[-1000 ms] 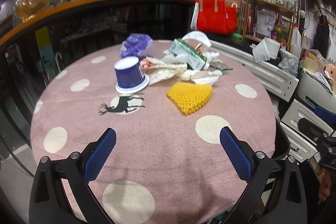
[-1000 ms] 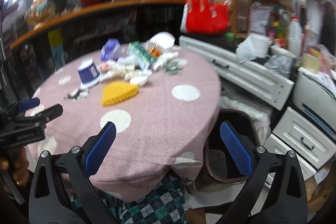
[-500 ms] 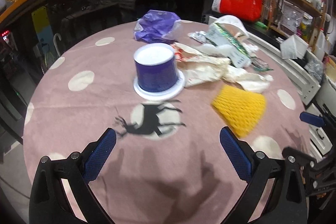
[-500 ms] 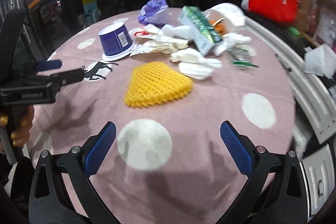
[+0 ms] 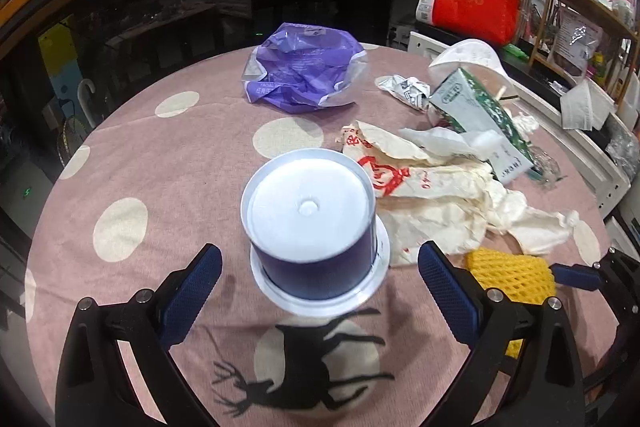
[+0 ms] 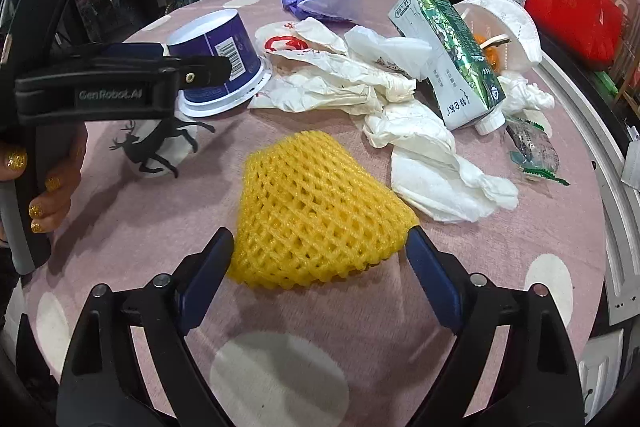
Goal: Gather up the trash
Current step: 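Grasp the yellow foam net with the right tool while the left tool grasps the blue cup, then carry both items to the black bin and release them inside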
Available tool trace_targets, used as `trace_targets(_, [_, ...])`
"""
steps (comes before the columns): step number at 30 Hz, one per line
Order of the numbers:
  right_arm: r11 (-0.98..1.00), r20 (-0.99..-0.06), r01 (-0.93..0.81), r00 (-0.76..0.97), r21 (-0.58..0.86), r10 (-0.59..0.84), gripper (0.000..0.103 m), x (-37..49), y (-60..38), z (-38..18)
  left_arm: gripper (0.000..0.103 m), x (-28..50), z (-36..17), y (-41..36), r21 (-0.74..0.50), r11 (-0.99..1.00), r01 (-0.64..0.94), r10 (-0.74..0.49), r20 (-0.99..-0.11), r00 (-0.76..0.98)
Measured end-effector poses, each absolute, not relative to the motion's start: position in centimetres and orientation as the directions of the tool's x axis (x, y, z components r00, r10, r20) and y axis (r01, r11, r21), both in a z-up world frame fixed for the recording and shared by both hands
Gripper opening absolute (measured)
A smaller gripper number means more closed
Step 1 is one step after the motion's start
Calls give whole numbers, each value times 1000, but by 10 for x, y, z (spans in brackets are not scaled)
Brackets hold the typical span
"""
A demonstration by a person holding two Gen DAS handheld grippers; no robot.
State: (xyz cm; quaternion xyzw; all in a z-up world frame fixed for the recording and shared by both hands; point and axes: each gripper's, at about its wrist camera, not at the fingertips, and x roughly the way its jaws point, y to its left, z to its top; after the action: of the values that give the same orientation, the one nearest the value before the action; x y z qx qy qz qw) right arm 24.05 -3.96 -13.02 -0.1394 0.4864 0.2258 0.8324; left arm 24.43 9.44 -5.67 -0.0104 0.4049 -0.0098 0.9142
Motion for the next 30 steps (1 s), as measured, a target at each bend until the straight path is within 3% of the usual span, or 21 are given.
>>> trace_targets(3, [858, -869, -513, 431, -14, 243, 71, 242, -39, -130, 88, 251, -60, 96, -42, 999, 2, -32, -746, 666])
trace_targets(6, [858, -869, -513, 432, -16, 242, 54, 243, -39, -129, 71, 253, -60, 97, -46, 999, -1, -33, -745, 666])
trace_targets(10, [866, -864, -500, 439, -5, 248, 33, 244, -43, -128, 68, 252, -59, 96, -48, 999, -8, -30, -733, 680])
trace_targets(19, [873, -845, -481, 434, 75, 311, 25, 237, -55, -121, 68, 229, -40, 87, 10, 1000, -13, 17, -666, 746])
trace_targets(30, [868, -786, -471, 472, 159, 400, 25, 178, -107, -87, 68, 169, -15, 52, -76, 993, 85, -114, -617, 779])
